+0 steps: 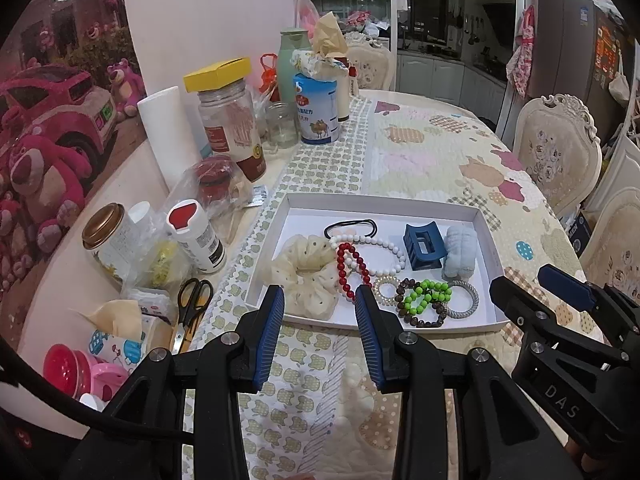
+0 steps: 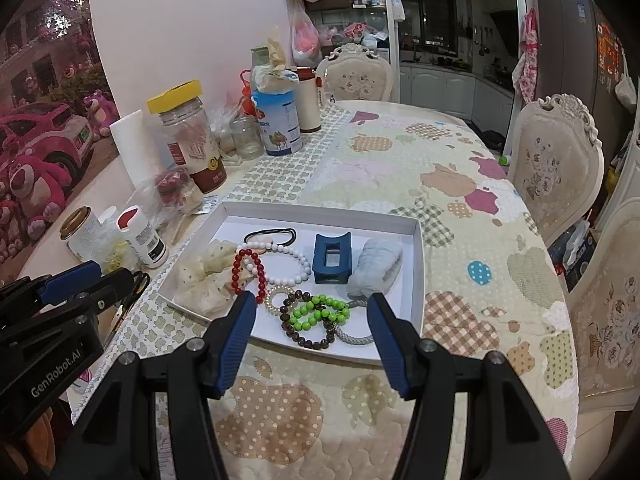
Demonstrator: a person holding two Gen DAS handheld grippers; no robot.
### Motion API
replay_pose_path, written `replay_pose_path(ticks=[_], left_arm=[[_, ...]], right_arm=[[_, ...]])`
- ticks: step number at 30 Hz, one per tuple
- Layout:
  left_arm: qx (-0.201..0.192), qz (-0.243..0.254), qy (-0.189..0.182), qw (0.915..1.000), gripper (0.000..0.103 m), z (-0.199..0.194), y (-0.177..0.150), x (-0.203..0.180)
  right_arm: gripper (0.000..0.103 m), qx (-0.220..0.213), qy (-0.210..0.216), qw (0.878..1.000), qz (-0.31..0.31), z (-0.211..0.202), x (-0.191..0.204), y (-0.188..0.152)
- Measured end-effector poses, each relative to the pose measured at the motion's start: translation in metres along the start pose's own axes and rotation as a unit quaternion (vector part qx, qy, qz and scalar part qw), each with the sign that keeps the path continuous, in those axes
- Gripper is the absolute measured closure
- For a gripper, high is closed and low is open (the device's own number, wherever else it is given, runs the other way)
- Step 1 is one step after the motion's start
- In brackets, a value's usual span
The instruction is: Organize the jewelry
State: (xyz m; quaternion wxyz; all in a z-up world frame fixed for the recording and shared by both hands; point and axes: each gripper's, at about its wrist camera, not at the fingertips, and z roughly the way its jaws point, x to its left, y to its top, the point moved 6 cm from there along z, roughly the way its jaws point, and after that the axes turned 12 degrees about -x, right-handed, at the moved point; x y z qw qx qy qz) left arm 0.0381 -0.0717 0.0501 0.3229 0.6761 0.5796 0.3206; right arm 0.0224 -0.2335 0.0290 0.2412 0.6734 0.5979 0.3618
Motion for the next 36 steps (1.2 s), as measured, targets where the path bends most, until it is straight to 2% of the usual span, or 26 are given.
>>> replay_pose_path(ticks=[36], left_arm=[[-0.001, 0.000, -0.001, 1.0000, 0.076, 0.0035, -0.0031, -0.0008]], right_arm=[[0.042, 0.008, 0.004, 1.000, -0.006, 0.0056, 0.0046, -0.0080]])
